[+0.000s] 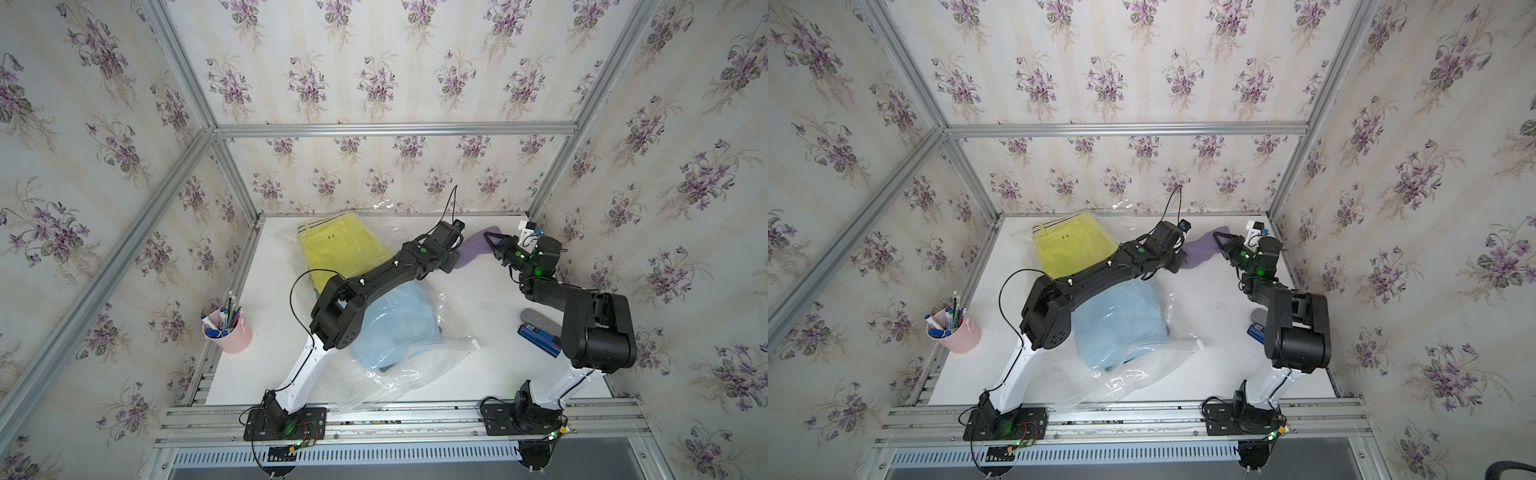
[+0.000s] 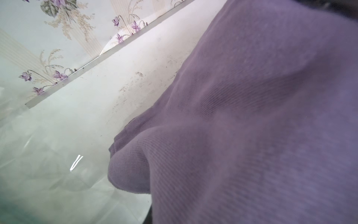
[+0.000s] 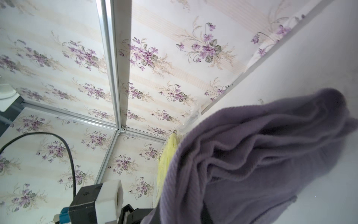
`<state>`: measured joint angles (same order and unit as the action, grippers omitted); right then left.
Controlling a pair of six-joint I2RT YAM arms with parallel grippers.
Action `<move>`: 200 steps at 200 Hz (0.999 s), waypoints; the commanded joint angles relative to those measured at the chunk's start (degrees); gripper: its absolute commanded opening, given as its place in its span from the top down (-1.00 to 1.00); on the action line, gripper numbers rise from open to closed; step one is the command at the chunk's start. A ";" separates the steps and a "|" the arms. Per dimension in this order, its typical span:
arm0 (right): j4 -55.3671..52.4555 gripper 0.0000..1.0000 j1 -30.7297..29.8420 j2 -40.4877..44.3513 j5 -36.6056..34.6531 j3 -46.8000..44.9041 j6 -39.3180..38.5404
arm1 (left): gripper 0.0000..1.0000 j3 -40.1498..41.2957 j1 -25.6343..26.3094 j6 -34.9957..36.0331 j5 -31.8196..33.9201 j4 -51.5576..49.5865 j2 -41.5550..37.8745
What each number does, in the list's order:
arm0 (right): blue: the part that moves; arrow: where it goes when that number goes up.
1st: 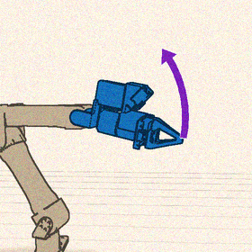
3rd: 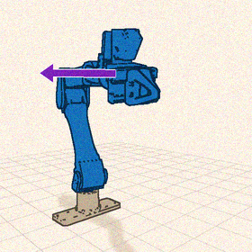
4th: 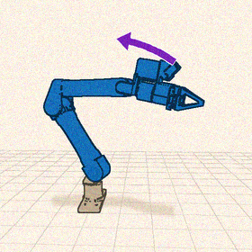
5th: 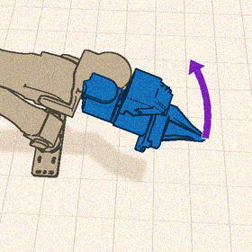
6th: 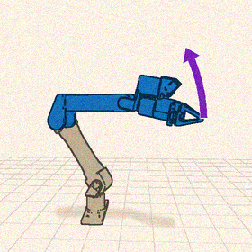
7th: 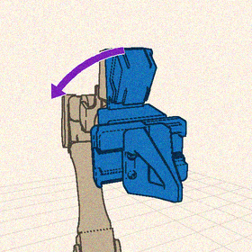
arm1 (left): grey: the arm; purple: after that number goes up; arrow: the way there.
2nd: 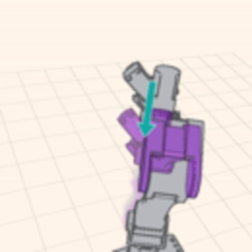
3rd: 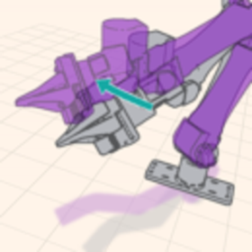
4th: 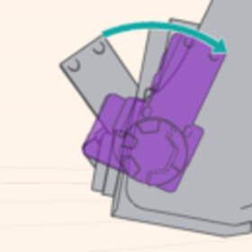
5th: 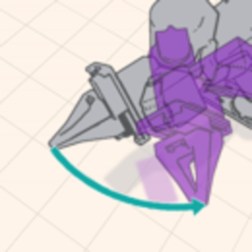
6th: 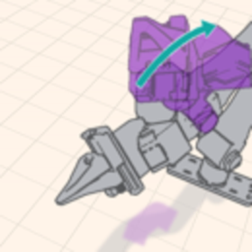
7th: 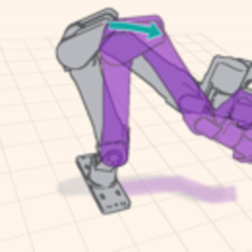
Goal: Take the trousers out of the vacuum bag
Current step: Place the trousers at the center of the board.
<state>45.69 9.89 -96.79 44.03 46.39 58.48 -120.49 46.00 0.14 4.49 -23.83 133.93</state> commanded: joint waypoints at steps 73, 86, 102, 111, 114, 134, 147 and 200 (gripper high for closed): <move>-30.85 1.00 3.04 12.53 -14.16 -2.91 -16.53 | 0.76 6.73 5.27 -1.11 6.20 1.03 0.37; -33.08 1.00 3.08 14.02 -16.45 -4.05 -18.14 | 0.71 7.40 5.83 -1.42 6.93 0.53 0.47; -34.58 1.00 3.09 15.17 -18.04 -5.78 -19.09 | 0.55 8.13 6.24 -1.71 5.88 0.05 0.20; -34.96 1.00 3.09 15.61 -18.52 -6.74 -19.35 | 0.47 8.61 6.60 -1.96 5.43 -0.18 -0.09; -34.97 1.00 3.10 15.77 -18.65 -7.08 -19.44 | 0.43 8.82 6.71 -1.93 5.17 -0.16 -0.19; -35.42 0.92 3.10 16.61 -18.81 -8.74 -19.79 | 0.01 10.25 7.67 -1.77 4.50 -0.50 -0.97; -36.24 0.79 3.09 17.44 -19.10 -9.53 -20.04 | -0.23 11.56 8.37 -2.06 4.56 -0.66 -1.76; -45.86 -0.10 3.12 22.53 -28.19 -9.72 -23.75 | -1.00 22.20 10.79 -5.46 2.28 -0.69 -12.77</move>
<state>5.17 12.97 -76.18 22.61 36.07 37.78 -101.73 56.05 -3.09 8.05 -24.25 126.32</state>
